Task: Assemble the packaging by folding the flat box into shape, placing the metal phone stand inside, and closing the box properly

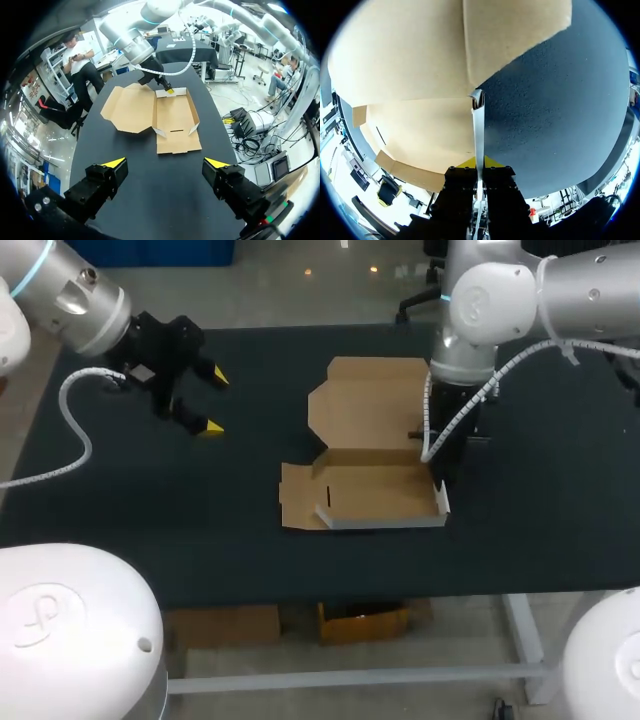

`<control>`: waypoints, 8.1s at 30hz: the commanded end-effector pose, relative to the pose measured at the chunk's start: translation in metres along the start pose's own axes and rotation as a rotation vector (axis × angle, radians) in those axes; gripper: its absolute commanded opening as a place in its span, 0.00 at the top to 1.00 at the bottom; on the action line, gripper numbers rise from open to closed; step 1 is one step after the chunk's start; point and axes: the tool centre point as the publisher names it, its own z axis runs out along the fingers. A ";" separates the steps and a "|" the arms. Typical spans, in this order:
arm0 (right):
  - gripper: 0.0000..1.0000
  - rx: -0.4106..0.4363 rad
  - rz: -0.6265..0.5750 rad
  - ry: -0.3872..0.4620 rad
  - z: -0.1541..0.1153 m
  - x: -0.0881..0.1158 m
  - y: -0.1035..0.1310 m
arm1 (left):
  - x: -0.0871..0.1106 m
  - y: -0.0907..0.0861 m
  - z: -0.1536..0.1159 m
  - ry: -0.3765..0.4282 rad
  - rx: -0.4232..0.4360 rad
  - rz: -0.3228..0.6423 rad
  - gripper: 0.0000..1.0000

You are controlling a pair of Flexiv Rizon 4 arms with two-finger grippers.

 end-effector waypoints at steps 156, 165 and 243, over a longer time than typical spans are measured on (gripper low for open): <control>1.00 -0.294 0.172 -0.423 0.004 0.025 0.026 | -0.001 0.000 -0.001 0.003 -0.004 0.000 0.00; 1.00 -0.305 0.218 -0.446 0.004 0.025 0.026 | -0.001 0.000 -0.001 0.003 -0.004 0.000 0.00; 1.00 -0.377 0.058 -0.116 0.018 0.025 0.012 | -0.001 0.000 -0.001 0.003 -0.004 0.000 0.00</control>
